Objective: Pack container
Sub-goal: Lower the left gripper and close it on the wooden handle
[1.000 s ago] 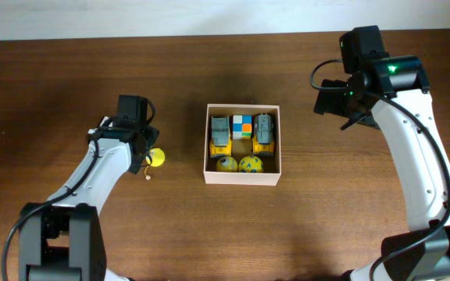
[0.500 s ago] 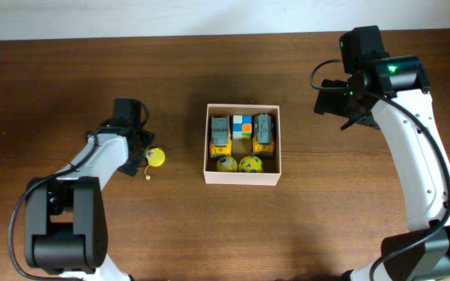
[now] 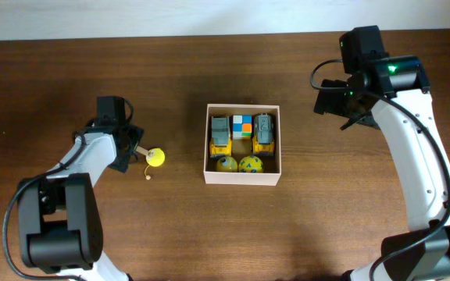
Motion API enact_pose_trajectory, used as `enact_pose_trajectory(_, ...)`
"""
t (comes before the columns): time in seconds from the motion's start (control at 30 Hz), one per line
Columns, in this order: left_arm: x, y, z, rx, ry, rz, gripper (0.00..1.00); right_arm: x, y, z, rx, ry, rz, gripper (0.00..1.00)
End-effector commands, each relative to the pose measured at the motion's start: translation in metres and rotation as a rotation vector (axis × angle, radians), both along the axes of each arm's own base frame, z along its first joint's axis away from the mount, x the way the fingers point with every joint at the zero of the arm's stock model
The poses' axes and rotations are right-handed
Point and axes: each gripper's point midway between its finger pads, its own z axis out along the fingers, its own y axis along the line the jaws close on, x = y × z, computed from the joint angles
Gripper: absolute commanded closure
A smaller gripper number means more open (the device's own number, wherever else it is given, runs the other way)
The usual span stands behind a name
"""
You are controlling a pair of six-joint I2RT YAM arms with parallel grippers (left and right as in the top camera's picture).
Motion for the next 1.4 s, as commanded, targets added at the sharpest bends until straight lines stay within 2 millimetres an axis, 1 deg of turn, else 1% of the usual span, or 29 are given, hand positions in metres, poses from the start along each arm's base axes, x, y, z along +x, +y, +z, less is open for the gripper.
enact_pose_trajectory(0.0,-0.029,-0.023,-0.051,-0.118,0.155,-0.094,0.22,-0.001,-0.005,0.01,-0.015,-0.029,-0.011,0.01)
enact_pose_trajectory(0.1,-0.046,-0.024,-0.062,-0.126,0.236,-0.09,0.23,0.0,-0.005,0.01,-0.015,-0.03,-0.011,0.01)
enact_pose_trajectory(0.2,-0.062,-0.024,-0.066,-0.131,0.302,-0.086,0.23,-0.001,-0.005,0.01,-0.015,-0.029,-0.011,0.01)
enact_pose_trajectory(0.33,-0.078,-0.026,-0.066,-0.138,0.366,-0.083,0.23,-0.001,-0.005,0.01,-0.015,-0.029,-0.011,0.01)
enact_pose_trajectory(0.5,-0.103,-0.027,-0.064,-0.147,0.472,-0.076,0.23,-0.001,-0.005,0.01,-0.015,-0.029,-0.011,0.01)
enact_pose_trajectory(0.53,-0.111,-0.027,-0.063,-0.15,0.503,-0.074,0.22,-0.001,-0.005,0.01,-0.015,-0.029,-0.011,0.01)
enact_pose_trajectory(0.57,-0.114,-0.027,-0.063,-0.151,0.515,-0.074,0.23,-0.001,-0.005,0.01,-0.015,-0.029,-0.011,0.01)
enact_pose_trajectory(0.6,-0.122,-0.028,-0.061,-0.154,0.547,-0.072,0.23,-0.001,-0.005,0.01,-0.015,-0.029,-0.011,0.01)
enact_pose_trajectory(0.67,-0.128,-0.028,-0.06,-0.156,0.575,-0.07,0.22,-0.001,-0.005,0.01,-0.015,-0.029,-0.011,0.01)
enact_pose_trajectory(0.7,-0.13,-0.028,-0.059,-0.157,0.581,-0.07,0.19,-0.001,-0.005,0.01,-0.015,-0.029,-0.011,0.01)
enact_pose_trajectory(0.8,-0.127,-0.028,-0.06,-0.156,0.569,-0.07,0.16,-0.001,-0.005,0.01,-0.015,-0.029,-0.011,0.01)
enact_pose_trajectory(0.9,-0.108,-0.027,-0.064,-0.147,0.492,-0.099,0.15,-0.001,-0.005,0.01,-0.015,-0.029,-0.011,0.01)
enact_pose_trajectory(1.0,-0.096,-0.027,-0.065,-0.126,0.446,-0.241,0.16,-0.001,-0.005,0.01,-0.015,-0.029,-0.011,0.01)
enact_pose_trajectory(1.13,-0.092,-0.028,-0.064,-0.104,0.437,-0.415,0.13,-0.001,-0.005,0.01,-0.015,-0.029,-0.011,0.01)
enact_pose_trajectory(1.2,-0.09,-0.028,-0.059,-0.098,0.433,-0.463,0.13,-0.001,-0.005,0.01,-0.015,-0.029,-0.011,0.01)
enact_pose_trajectory(1.23,-0.088,-0.028,-0.056,-0.095,0.427,-0.481,0.08,-0.001,-0.005,0.01,-0.015,-0.029,-0.011,0.01)
enact_pose_trajectory(1.3,-0.083,-0.028,-0.046,-0.081,0.402,-0.535,0.06,-0.001,-0.005,0.01,-0.015,-0.029,-0.011,0.01)
enact_pose_trajectory(1.37,-0.078,-0.027,-0.033,-0.058,0.369,-0.565,0.0,-0.001,-0.005,0.01,-0.015,-0.029,-0.011,0.01)
